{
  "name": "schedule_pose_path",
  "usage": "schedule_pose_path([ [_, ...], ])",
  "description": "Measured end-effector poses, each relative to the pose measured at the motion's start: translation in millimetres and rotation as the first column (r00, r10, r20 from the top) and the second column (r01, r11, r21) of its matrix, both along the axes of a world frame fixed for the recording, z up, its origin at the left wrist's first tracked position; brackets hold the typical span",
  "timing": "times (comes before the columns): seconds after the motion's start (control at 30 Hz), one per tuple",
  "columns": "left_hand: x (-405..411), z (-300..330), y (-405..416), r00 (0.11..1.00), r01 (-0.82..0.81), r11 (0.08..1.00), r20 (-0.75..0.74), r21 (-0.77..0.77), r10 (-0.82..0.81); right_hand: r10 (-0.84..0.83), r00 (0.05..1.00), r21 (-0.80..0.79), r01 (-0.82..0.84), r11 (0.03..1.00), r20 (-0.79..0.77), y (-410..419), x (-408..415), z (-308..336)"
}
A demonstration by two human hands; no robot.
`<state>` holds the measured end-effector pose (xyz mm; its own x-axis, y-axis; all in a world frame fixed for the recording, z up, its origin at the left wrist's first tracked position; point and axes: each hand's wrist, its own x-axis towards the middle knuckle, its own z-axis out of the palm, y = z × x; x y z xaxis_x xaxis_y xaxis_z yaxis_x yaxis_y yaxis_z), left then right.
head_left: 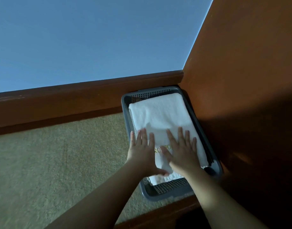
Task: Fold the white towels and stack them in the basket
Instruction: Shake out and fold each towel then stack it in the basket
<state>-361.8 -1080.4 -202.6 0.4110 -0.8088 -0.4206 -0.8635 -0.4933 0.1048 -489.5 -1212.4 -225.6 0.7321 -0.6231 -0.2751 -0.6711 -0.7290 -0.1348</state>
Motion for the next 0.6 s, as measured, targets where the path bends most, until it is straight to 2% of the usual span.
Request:
schedule_pose_path([
  [0.13,8.1,29.1,39.1,0.990,-0.135,0.974,-0.054,-0.182,0.127,-0.071,0.990,0.088,0.060,0.994,0.125,33.2,16.5,32.1],
  [0.23,20.7,45.5,106.1,0.959,-0.282,0.898,-0.087,-0.338,0.269,-0.008,0.974,0.130,-0.022,0.991,0.228,69.5,44.3,61.0],
  [0.3,32.1,56.9,160.6,0.919,-0.390,0.835,-0.101,-0.389,0.382,0.070,0.949,0.104,-0.106,0.989,0.307,100.4,70.8,80.2],
  [0.43,63.0,89.9,281.4,0.777,-0.588,0.663,-0.096,-0.463,0.622,0.303,0.869,0.015,-0.335,0.942,0.390,186.2,131.6,118.5],
  [0.6,96.4,136.2,434.0,0.553,-0.704,0.425,-0.064,-0.568,0.831,0.500,0.756,-0.023,-0.542,0.840,0.422,325.7,207.9,162.1],
])
